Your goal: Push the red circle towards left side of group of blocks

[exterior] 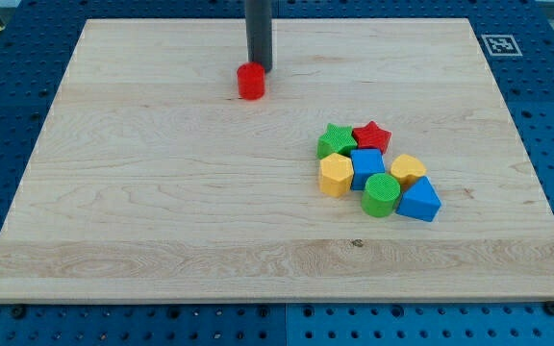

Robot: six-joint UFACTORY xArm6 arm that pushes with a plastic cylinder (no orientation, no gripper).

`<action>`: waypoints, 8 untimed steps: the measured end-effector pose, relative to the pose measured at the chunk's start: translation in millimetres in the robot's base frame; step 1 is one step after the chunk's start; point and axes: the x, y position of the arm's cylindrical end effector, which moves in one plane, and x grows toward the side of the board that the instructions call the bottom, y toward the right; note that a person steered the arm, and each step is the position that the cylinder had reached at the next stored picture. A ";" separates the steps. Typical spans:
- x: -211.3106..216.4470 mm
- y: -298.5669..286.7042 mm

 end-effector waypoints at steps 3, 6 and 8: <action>7.5 26.2; 33.6 -43.4; 71.6 -1.8</action>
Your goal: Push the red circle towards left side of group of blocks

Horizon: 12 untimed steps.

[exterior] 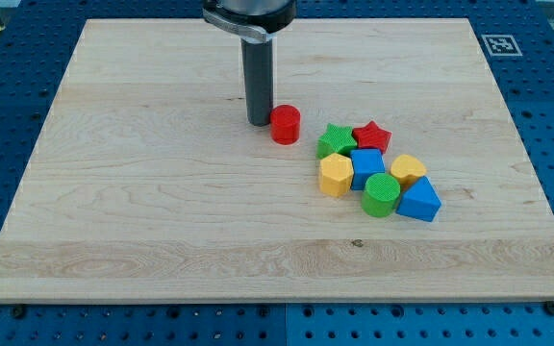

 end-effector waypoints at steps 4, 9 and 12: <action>17.9 1.9; 8.2 68.7; 16.5 -10.0</action>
